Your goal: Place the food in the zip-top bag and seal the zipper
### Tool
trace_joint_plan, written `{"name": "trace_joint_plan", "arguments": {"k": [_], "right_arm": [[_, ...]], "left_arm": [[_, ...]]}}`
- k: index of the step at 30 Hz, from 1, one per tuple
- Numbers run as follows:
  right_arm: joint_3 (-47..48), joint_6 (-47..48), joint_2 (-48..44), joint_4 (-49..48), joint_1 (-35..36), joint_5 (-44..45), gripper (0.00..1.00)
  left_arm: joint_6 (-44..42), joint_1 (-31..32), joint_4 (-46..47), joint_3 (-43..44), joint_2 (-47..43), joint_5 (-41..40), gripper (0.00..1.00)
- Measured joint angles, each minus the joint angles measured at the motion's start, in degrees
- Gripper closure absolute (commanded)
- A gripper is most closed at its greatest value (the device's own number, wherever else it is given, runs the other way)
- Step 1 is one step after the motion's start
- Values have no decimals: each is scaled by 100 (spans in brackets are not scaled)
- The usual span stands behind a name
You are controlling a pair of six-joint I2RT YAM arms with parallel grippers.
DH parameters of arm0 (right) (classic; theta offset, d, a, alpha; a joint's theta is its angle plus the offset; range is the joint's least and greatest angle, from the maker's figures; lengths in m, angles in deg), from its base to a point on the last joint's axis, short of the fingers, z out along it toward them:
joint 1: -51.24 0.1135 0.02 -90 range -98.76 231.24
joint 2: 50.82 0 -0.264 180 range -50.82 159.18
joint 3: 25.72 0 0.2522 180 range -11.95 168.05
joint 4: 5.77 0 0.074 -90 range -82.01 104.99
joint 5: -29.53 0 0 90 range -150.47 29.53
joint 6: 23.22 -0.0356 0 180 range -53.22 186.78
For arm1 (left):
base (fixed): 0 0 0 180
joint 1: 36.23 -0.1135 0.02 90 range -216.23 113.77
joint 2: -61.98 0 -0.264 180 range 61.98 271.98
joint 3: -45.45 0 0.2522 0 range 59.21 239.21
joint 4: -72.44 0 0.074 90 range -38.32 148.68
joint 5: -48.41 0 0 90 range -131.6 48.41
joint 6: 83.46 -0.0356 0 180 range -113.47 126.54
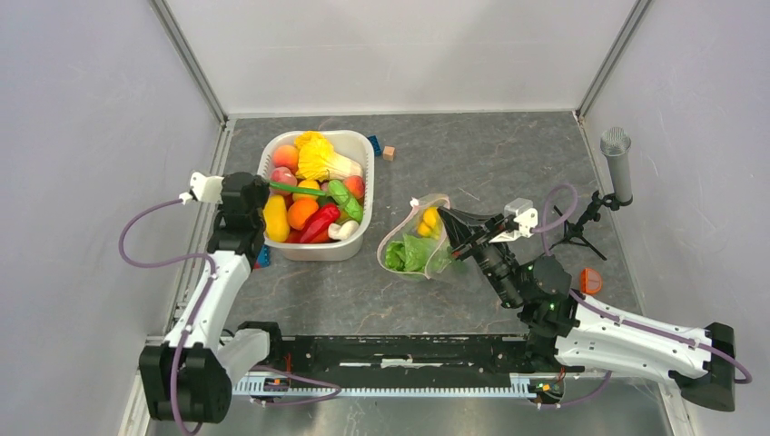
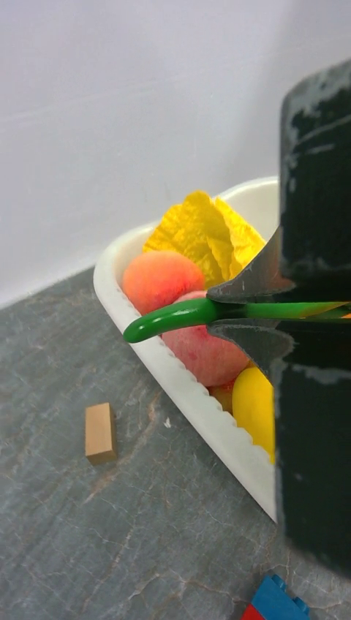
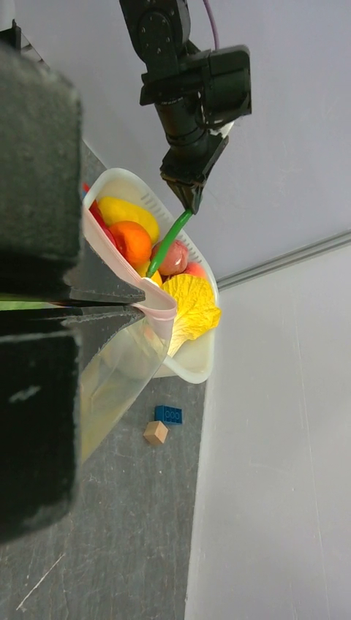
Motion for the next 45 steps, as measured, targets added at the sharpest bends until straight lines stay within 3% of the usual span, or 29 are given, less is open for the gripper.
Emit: {"name": "trace_joint_plan", "arguments": {"k": [9, 17, 26, 38, 45], "right_arm": [[2, -59, 247, -7, 0, 313, 100], [282, -420, 697, 31, 0, 1207, 100], [739, -566, 1421, -11, 0, 1672, 100], [1005, -605, 1897, -74, 0, 1668, 100], [1008, -634, 1910, -74, 0, 1637, 100]], "left_arm": [[-358, 2, -157, 155, -1014, 166, 98], [-367, 284, -442, 629, -1416, 367, 98], [-592, 1707, -621, 1198, -1722, 103, 98], [-1366, 3812, -186, 1366, -1329, -1425, 98], [-1864, 4625, 291, 1331, -785, -2275, 98]]}}
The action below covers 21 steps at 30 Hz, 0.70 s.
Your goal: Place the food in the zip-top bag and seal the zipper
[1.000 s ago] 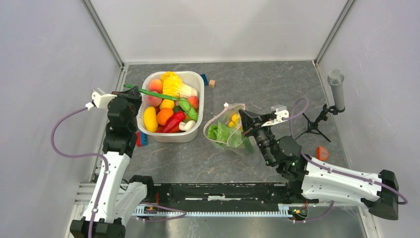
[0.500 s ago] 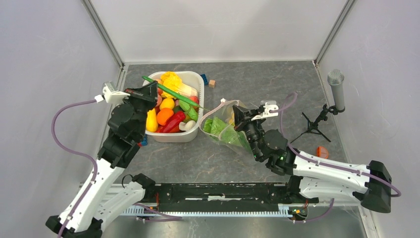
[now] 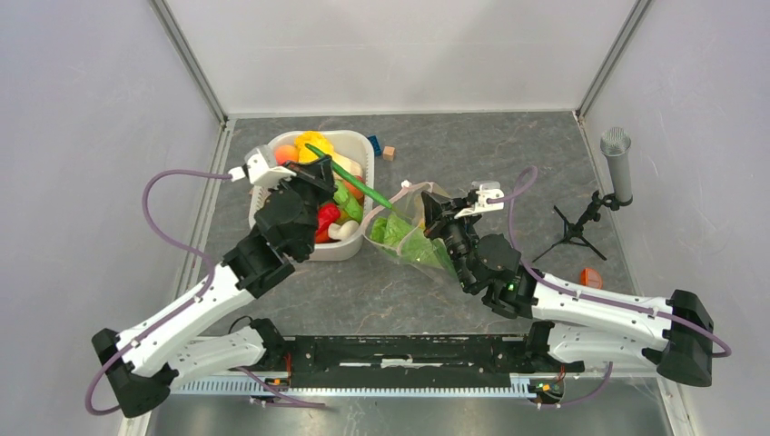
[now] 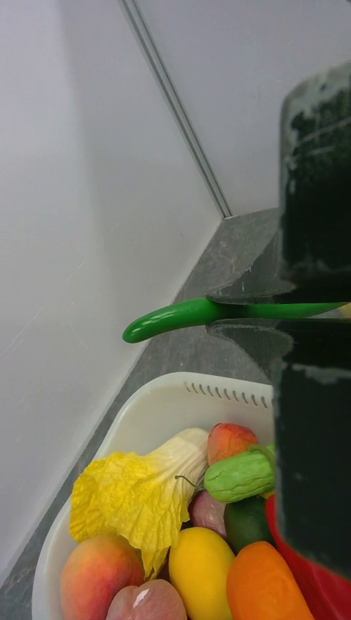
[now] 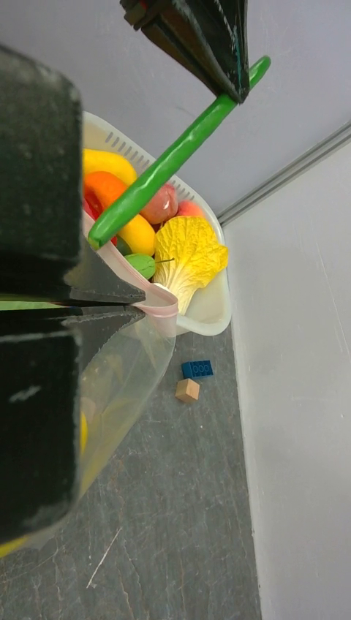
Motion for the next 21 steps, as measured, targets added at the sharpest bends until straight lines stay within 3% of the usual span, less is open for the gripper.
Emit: {"name": "trace_joint_plan", "arguments": {"k": [9, 16, 21], "right_arm": [[0, -72, 4, 0, 0, -37, 100], [0, -140, 4, 2, 0, -63, 100], [11, -133, 4, 37, 0, -68, 100]], "left_arm": [[-901, 1209, 1069, -15, 758, -962, 98], [-1620, 1766, 2581, -297, 1163, -1451, 96], [-2103, 1937, 3460, -402, 1620, -1639, 85]]}}
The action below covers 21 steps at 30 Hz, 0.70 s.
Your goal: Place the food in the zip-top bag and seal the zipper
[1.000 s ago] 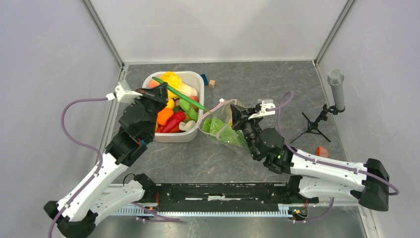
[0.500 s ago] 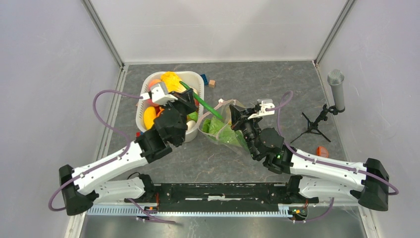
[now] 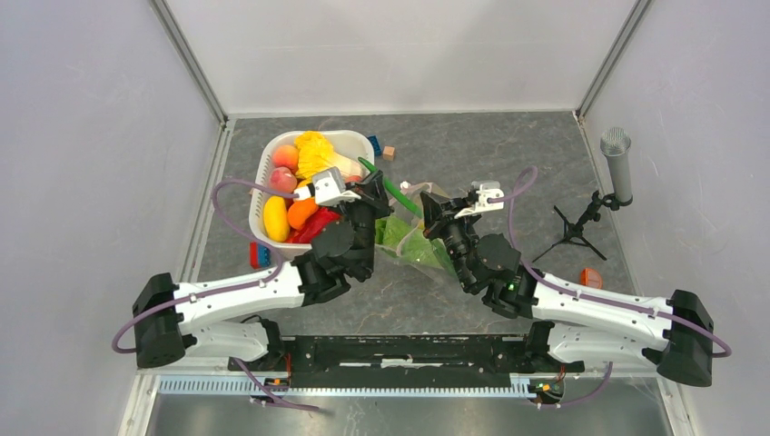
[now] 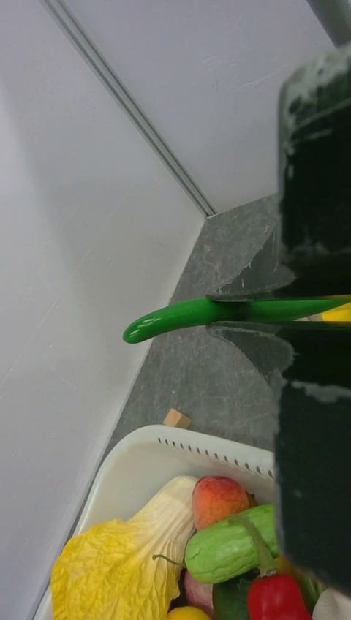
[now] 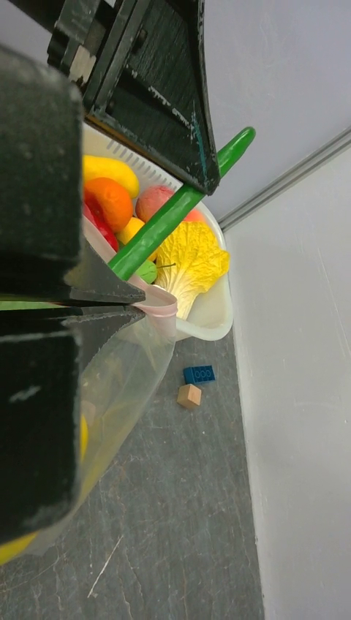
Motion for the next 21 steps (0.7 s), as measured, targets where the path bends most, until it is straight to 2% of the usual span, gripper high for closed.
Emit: {"name": "trace_joint_plan", "arguments": {"k": [2, 4, 6, 10, 17, 21], "right_arm": [[0, 15, -28, 7, 0, 7, 100], [-2, 42, -111, 11, 0, 4, 100], [-2, 63, -225, 11, 0, 2, 100], [-2, 83, -380, 17, 0, 20, 100], [-2, 92, -393, 195, 0, 94, 99], [-7, 129, -431, 216, 0, 81, 99]], "left_arm": [[-116, 22, 227, -48, 87, 2, 79], [-179, 31, 332, -101, 111, 39, 60], [-195, 31, 323, -107, 109, 184, 51], [-236, 39, 127, -109, 28, 581, 25], [-389, 52, -177, -114, -599, 1276, 15], [-581, 52, -243, -114, -992, 1565, 6]]}}
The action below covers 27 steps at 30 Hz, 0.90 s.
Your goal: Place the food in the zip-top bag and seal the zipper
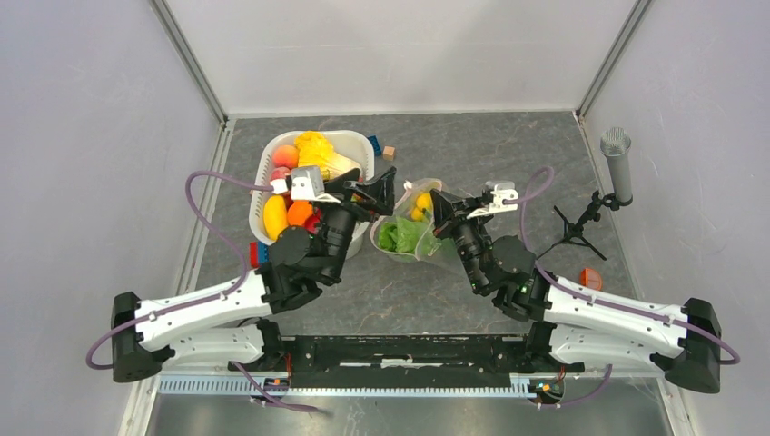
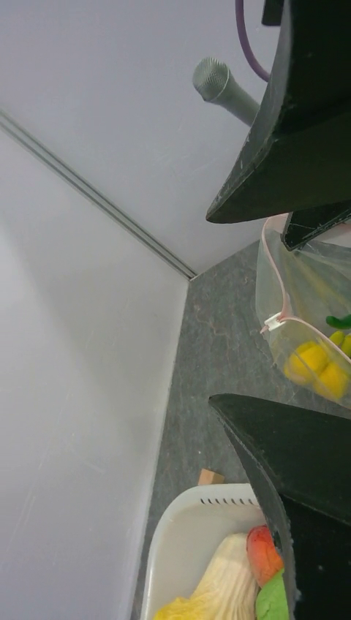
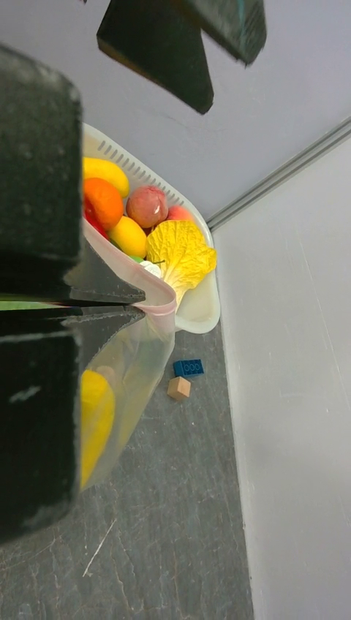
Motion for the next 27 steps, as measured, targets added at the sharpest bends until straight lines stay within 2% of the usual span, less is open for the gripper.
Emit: {"name": "trace_joint_plan", "arguments": {"k": [2, 7, 11, 15, 20, 23, 27], "right_arm": [[-28, 39, -61, -4, 0, -37, 99], [-55, 114, -223, 15, 0, -81, 99], [-168, 181, -424, 33, 0, -98, 99], [-315, 190, -588, 52, 0, -98, 99], [-341, 184, -610, 116, 0, -122, 99], [-339, 162, -557, 175, 0, -203, 99], [-236, 157, -369, 297, 0, -409, 98]], "left_arm": [[-184, 0, -37, 0, -146, 101, 1], [-761, -50, -387, 0, -494, 87, 0], [-922, -389, -1078, 7, -809, 90, 0], [-737, -1259, -2074, 13, -1163, 291, 0], [-304, -2850, -3425, 162, -1158, 1266, 0], [-192, -3456, -4157, 485, -857, 1851, 0], [-192, -3910, -4924, 562, -535, 2712, 0]]}}
